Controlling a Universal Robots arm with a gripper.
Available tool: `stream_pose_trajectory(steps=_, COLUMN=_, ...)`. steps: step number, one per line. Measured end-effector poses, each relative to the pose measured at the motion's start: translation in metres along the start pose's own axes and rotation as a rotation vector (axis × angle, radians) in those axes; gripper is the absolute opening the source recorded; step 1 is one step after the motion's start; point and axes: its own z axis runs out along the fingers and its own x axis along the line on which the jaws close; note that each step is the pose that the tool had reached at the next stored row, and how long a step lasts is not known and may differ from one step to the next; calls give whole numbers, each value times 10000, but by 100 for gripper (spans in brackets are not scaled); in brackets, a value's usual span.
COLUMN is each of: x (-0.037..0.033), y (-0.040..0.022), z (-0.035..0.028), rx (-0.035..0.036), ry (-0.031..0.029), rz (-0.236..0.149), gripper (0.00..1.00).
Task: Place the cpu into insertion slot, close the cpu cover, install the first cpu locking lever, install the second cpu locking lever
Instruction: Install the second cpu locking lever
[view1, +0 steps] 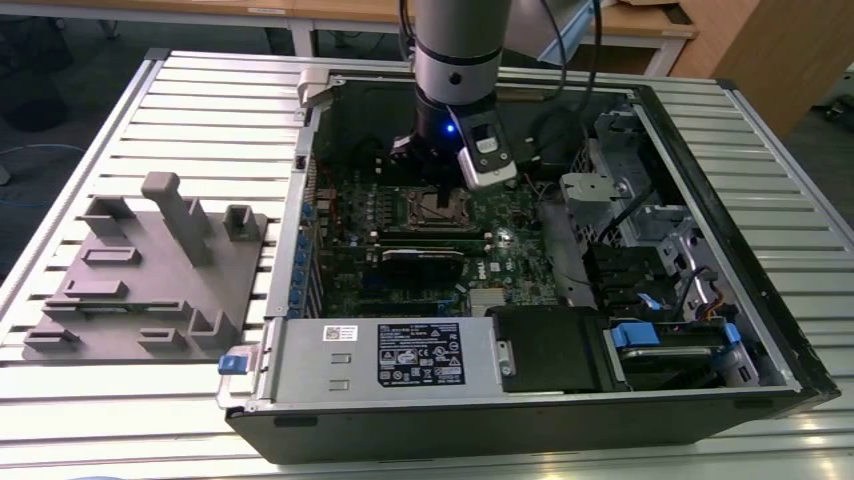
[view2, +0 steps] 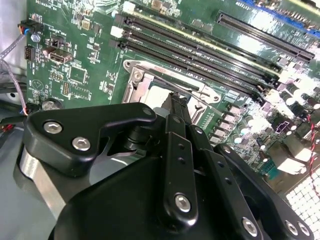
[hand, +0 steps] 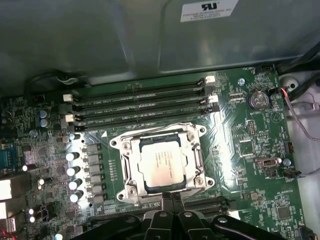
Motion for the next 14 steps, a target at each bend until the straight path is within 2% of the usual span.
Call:
stream_pose_trajectory(steps=8, x=-4, y=-23, z=-2, rx=-14, ry=2, rz=0, gripper=11)
stream_pose_trajectory(steps=14, x=-10, y=-63, z=-5, rx=-13, ry=2, rz=0, gripper=11)
